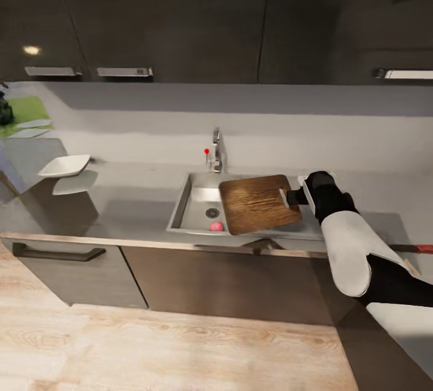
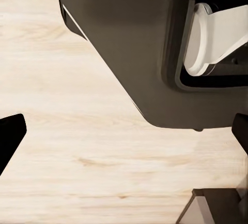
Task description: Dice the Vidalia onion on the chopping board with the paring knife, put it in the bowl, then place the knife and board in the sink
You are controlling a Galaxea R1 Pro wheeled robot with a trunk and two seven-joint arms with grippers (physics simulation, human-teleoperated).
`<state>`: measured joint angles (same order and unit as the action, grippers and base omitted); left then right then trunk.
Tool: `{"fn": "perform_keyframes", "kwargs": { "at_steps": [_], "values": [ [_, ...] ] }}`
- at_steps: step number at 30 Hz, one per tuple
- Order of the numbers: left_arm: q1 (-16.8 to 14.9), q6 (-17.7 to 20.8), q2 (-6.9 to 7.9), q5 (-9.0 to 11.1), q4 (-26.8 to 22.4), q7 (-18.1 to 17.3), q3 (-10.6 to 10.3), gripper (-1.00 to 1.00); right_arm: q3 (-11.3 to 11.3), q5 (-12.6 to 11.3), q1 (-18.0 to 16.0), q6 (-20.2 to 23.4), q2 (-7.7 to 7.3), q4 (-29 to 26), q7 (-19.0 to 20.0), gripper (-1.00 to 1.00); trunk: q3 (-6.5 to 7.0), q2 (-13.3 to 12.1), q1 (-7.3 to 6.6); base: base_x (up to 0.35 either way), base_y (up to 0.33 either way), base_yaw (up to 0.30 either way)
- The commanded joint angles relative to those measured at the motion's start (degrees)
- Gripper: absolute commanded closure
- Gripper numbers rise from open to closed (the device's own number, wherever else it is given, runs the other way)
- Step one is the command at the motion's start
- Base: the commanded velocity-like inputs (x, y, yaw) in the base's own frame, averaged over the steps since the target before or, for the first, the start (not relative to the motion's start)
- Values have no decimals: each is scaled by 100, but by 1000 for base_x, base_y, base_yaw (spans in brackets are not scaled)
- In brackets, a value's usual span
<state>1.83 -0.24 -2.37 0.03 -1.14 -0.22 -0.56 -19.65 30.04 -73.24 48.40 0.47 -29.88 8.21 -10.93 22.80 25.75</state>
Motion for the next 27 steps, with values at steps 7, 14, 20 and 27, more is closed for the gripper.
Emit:
{"fn": "perform_keyframes", "kwargs": {
  "at_steps": [7,14,20,27],
  "values": [
    [2,-3,0,0,-9,-4,-6,-100,-44,28,-7,20,5,-9,49,100,-21,12,3,0,307,241],
    [2,-3,0,2,-9,-4,-6,-100,-51,28,-7,20,5,-9,49,100,-22,12,3,0,315,59],
    [2,-3,0,2,-9,-4,-6,-100,-143,28,-7,26,5,-9,49,100,-22,12,3,0,316,4],
    [2,-3,3,-1,-9,-4,-6,-100,-377,34,-7,21,5,-9,49,100,-22,12,3,33,316,0]
  ]
}}
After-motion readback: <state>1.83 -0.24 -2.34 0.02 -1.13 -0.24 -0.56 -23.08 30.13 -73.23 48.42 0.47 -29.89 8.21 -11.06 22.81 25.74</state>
